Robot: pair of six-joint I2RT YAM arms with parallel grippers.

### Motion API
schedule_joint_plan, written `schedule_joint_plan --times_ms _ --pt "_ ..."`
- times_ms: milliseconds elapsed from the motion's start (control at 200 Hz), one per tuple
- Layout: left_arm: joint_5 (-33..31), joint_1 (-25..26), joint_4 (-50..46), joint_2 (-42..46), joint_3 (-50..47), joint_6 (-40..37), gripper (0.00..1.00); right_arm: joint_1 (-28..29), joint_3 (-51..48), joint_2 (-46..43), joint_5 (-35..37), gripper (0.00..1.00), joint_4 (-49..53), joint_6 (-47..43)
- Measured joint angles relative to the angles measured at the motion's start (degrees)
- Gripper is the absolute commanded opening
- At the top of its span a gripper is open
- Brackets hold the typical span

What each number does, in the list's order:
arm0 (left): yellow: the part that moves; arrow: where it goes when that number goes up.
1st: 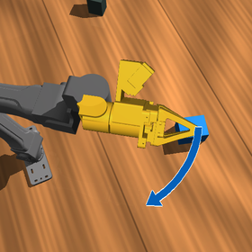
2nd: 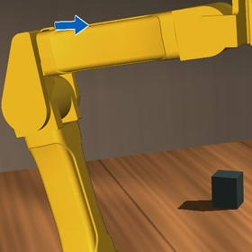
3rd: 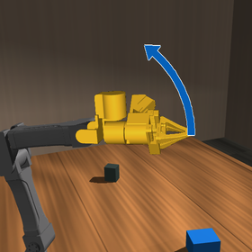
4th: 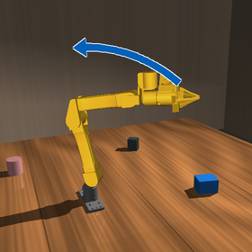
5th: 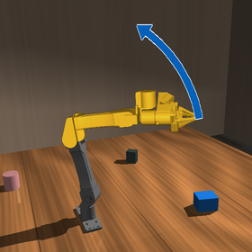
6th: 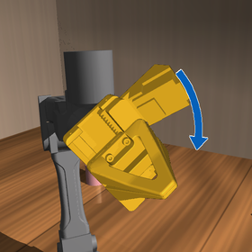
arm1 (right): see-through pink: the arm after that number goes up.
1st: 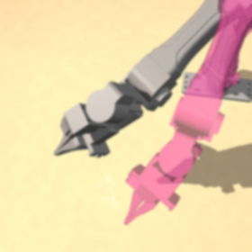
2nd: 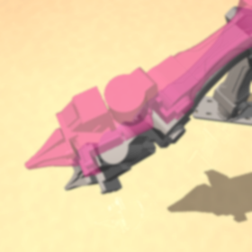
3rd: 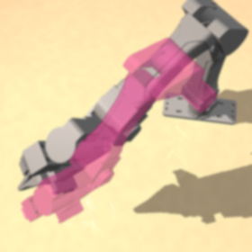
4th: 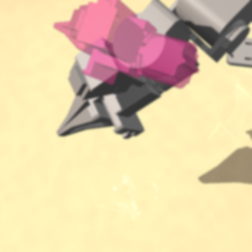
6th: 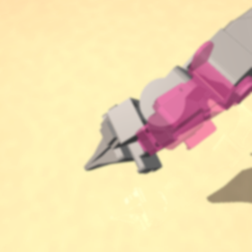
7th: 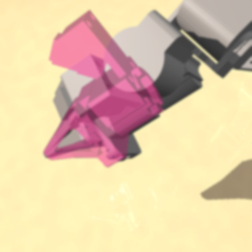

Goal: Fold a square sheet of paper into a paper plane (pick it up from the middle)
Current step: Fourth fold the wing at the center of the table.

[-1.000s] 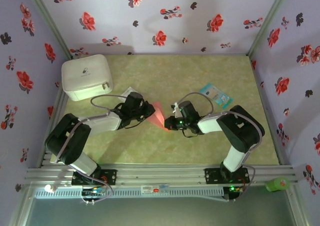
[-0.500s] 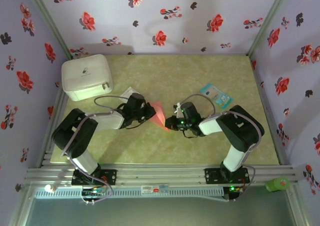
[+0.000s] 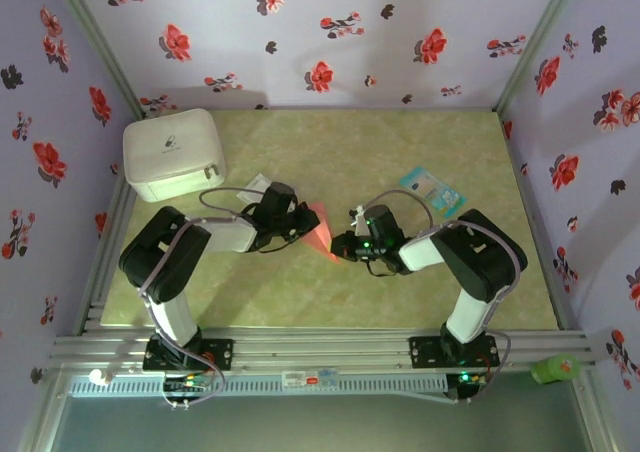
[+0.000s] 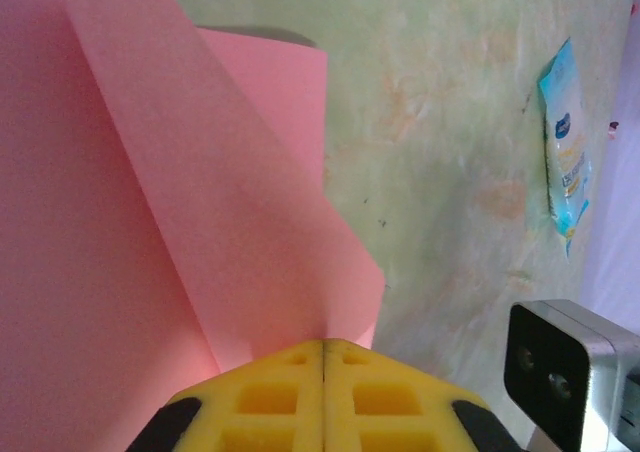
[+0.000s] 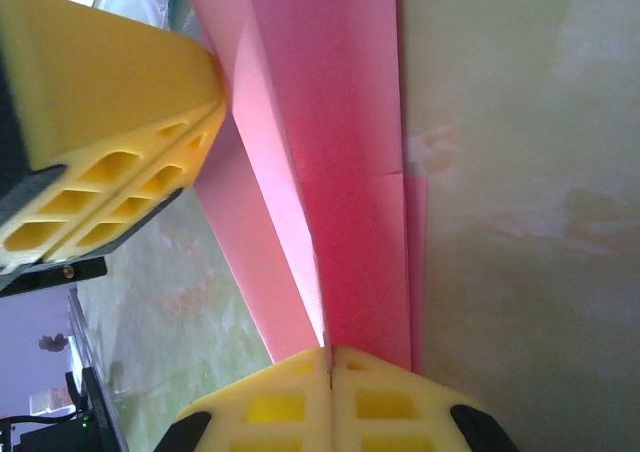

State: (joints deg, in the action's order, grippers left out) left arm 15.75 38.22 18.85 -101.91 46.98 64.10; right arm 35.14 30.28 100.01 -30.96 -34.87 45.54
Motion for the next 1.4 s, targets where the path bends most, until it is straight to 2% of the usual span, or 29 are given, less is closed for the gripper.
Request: schedule_joint_plan --times_ms 1400 --pt "1.49 -0.24 0.46 -6.97 4.31 -0.04 0.11 -1.03 -0.02 0.52 -1.9 0.03 -0.35 0.17"
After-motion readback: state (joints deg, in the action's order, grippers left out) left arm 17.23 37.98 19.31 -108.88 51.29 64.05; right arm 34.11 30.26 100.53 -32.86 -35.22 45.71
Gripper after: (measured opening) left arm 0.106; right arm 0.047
